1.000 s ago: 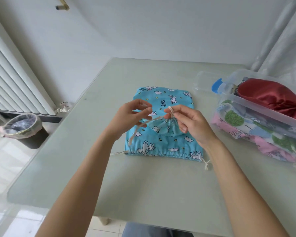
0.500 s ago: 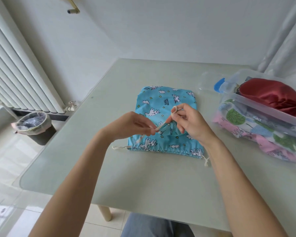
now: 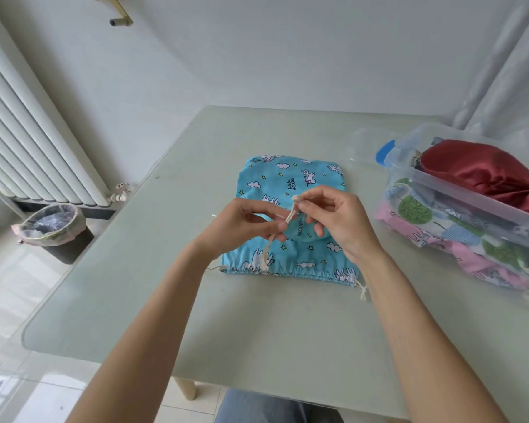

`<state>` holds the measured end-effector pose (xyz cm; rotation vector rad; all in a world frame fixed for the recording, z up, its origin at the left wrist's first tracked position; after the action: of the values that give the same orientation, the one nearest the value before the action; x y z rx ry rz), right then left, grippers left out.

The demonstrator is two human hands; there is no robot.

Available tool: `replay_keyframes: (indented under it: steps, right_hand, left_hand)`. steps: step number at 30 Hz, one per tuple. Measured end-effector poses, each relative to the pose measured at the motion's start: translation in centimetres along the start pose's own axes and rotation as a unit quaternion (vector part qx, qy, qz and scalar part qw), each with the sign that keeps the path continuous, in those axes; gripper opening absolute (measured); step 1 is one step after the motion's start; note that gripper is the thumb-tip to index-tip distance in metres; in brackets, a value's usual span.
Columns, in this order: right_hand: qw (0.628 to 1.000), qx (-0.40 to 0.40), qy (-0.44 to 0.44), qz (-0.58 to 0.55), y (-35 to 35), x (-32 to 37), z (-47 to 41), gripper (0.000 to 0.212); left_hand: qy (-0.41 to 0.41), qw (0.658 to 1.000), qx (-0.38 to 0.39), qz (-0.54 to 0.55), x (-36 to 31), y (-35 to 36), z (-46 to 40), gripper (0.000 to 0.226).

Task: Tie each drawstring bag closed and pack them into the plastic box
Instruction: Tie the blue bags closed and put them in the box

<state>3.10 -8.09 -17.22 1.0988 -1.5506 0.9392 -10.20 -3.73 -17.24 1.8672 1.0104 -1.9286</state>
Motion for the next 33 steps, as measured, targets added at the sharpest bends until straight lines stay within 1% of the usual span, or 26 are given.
replay_keyframes:
  steps: [3, 6, 10, 15, 19, 22, 25, 26, 28, 31, 33]
  right_hand:
    - [0.999, -0.029, 0.013, -0.036, -0.5, 0.2, 0.0, 0.006]
    - [0.997, -0.035, 0.015, -0.065, -0.4, 0.2, 0.1, 0.002]
    - [0.999, -0.031, 0.016, -0.013, -0.1, -0.4, 0.1, 0.004]
    - [0.996, -0.012, 0.003, 0.092, 0.7, -0.5, 0.2, 0.002]
    - [0.997, 0.003, 0.018, 0.07, 0.6, -0.8, 0.2, 0.002]
    - [0.997, 0.015, 0.025, 0.066, 0.9, -1.2, 0.1, 0.003]
    - [0.998, -0.009, 0.039, 0.056, 0.4, -1.5, 0.0, 0.004]
    - [0.998, -0.022, 0.047, 0.043, 0.1, -1.6, 0.0, 0.005]
    - [0.997, -0.039, 0.052, 0.03, -0.7, -1.7, -0.1, 0.006]
    - [0.995, -0.031, 0.028, 0.086, -1.3, -1.5, -0.3, 0.005]
    - [0.991, -0.02, 0.007, 0.134, -1.1, -1.2, -0.2, 0.004]
  left_hand:
    - [0.012, 1.0, 0.004, -0.003, 0.0, 0.0, -0.1, 0.013]
    - [0.038, 0.999, -0.008, 0.006, -0.4, -0.2, 0.0, 0.008]
    - [0.062, 0.997, -0.043, 0.034, -1.2, -0.6, -0.1, 0.009]
    - [0.06, 0.997, -0.054, 0.005, -1.0, -0.2, -0.5, 0.014]
    - [0.048, 0.995, -0.09, -0.018, -0.5, -0.8, -0.7, 0.025]
    - [0.044, 0.993, -0.104, -0.016, -0.4, -0.8, -0.8, 0.021]
    - [0.03, 0.992, -0.115, -0.043, 0.0, -1.4, -0.7, 0.016]
    - [0.016, 0.993, -0.106, -0.055, 0.3, -1.6, -0.6, 0.015]
    - [-0.025, 0.995, -0.051, -0.084, 1.1, -1.7, -0.3, 0.012]
    - [-0.072, 0.989, 0.054, -0.114, 1.9, -1.3, 0.5, 0.008]
    - [-0.068, 0.991, 0.081, -0.079, 1.6, -1.1, 0.9, 0.012]
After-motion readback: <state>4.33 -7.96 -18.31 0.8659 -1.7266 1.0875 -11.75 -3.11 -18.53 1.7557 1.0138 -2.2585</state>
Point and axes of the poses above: each hand's wrist, its own z-axis away from the middle knuckle, its own y-axis out of the palm, x = y × z, the point moved 9 cm from there along -z, towards the middle knuckle, and after that the axes turned 2 degrees about -z, right-handed, at the moved point
